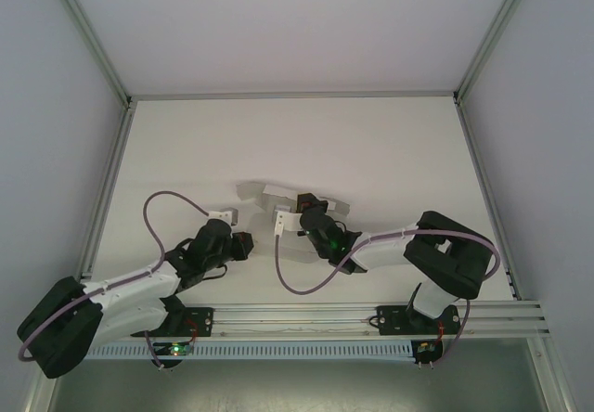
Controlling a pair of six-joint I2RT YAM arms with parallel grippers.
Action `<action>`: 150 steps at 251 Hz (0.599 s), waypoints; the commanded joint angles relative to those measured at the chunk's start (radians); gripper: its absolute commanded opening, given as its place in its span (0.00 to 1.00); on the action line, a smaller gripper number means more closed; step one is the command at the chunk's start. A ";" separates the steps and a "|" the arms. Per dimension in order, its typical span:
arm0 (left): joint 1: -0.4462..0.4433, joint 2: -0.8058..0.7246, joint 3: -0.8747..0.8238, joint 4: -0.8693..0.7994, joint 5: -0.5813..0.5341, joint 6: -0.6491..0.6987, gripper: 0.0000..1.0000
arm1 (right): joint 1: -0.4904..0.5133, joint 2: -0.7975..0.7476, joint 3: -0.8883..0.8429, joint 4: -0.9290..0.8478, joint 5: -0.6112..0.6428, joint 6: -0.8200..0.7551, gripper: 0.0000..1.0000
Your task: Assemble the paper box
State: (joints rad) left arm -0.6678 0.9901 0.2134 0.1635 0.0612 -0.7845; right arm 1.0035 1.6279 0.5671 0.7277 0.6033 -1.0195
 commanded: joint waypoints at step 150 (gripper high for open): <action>0.407 0.217 0.466 -0.339 -0.233 0.164 1.00 | -0.075 -0.022 -0.014 -0.206 -0.184 0.028 0.00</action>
State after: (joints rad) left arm -0.3000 1.0412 0.6155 -0.2337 -0.1997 -0.7002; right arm 0.9409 1.5879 0.5720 0.6830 0.4870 -1.0195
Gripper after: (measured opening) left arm 0.998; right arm 0.047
